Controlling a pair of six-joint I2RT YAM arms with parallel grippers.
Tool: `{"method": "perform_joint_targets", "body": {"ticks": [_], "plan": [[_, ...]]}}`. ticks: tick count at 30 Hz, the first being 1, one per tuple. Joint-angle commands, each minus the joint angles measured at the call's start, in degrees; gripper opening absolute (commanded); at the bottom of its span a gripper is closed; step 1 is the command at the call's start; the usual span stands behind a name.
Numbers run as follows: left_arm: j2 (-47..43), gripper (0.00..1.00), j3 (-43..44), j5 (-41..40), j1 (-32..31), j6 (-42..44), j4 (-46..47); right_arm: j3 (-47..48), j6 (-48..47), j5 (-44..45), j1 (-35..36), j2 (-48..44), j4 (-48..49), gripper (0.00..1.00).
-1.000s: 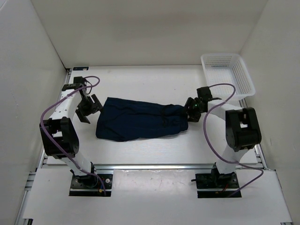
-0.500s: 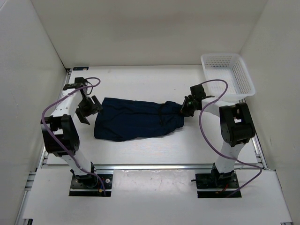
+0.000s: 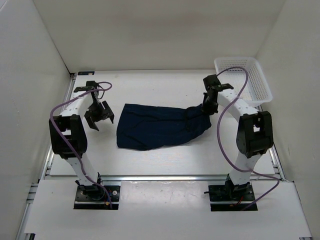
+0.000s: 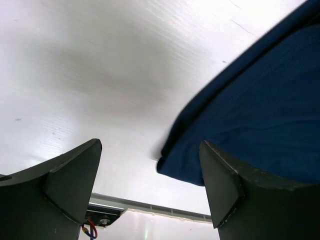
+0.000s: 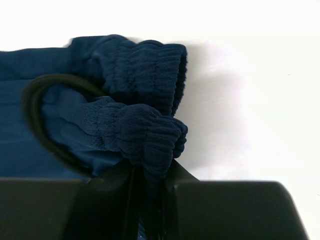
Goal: Fold and stack the shorts
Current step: Fold the shorts
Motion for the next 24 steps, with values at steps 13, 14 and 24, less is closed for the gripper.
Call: {"method": "perform_joint_targets", "body": {"ticks": [13,14,24], "plan": [[-0.59,0.9,1.99,1.7,-1.36,1.36,1.01,25.84,-1.77,15.74,15.08,3.13,-20.11,0.0],[-1.2,0.9,1.47,1.7,-1.36,1.36,1.01,26.99,-1.76,15.75,16.14,3.83,-21.42,0.0],[-4.88,0.9,1.73,2.75,-1.36,0.83,-2.15,47.46,0.43,18.39,25.65,17.62,-30.12,0.0]]}}
